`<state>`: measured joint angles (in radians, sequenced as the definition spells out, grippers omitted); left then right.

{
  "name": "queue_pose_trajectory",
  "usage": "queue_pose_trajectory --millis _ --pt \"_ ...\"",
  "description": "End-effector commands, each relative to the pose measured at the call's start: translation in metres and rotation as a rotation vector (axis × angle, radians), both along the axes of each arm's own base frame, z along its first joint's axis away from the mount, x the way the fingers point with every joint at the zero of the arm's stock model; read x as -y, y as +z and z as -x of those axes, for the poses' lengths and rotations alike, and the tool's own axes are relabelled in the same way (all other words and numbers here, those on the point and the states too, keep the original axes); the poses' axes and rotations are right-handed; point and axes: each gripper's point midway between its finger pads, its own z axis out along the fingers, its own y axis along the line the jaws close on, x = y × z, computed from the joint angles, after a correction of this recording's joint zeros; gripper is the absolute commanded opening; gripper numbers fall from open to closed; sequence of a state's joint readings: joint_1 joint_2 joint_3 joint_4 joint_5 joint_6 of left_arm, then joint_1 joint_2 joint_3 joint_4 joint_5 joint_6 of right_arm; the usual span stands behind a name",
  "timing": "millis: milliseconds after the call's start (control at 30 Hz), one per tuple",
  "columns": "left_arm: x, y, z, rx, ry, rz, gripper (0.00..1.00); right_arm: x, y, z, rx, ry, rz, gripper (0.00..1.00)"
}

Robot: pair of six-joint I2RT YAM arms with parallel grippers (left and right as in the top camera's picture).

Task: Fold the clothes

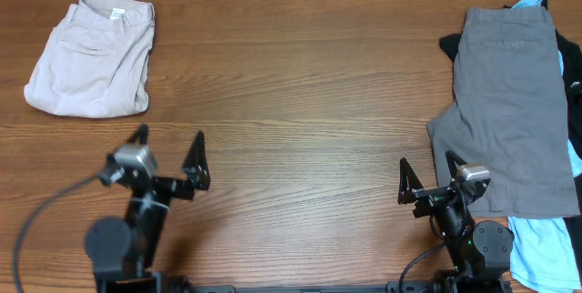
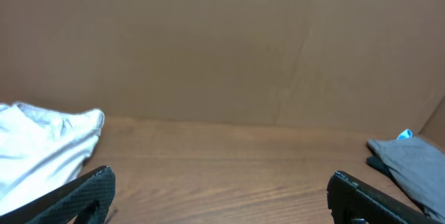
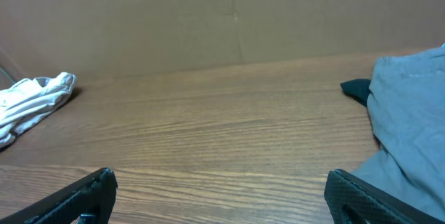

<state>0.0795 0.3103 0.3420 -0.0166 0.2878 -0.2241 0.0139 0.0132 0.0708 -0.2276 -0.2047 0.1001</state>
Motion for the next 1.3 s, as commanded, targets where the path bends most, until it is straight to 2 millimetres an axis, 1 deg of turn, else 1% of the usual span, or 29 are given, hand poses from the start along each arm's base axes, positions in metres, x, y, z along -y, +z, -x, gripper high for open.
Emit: queue_pose_trajectory --millis 0,167,567,667,733,800,1267 --pt "-0.012 -0.029 0.006 0.010 0.086 0.069 1.00 0.000 0.003 0.000 0.016 -0.001 0.004 1.00" --pt "-0.024 -0.048 0.011 0.047 0.167 0.089 1.00 0.000 0.003 0.000 0.016 -0.001 0.004 1.00" --pt "-0.031 -0.088 0.007 -0.011 0.205 0.087 1.00 0.000 0.003 0.000 0.016 -0.001 0.004 1.00" --pt "-0.031 -0.091 0.007 -0.026 0.206 0.085 1.00 0.000 0.003 0.000 0.016 -0.001 0.004 1.00" --pt "-0.031 -0.109 0.007 -0.096 0.209 0.080 1.00 0.000 0.003 0.000 0.016 -0.001 0.003 1.00" --pt "-0.031 -0.109 0.007 -0.097 0.211 0.056 1.00 0.000 0.003 0.000 0.016 -0.001 0.004 1.00" --pt "-0.032 -0.109 0.007 -0.097 0.216 0.057 1.00 0.000 0.003 0.000 0.016 -0.001 0.003 1.00"
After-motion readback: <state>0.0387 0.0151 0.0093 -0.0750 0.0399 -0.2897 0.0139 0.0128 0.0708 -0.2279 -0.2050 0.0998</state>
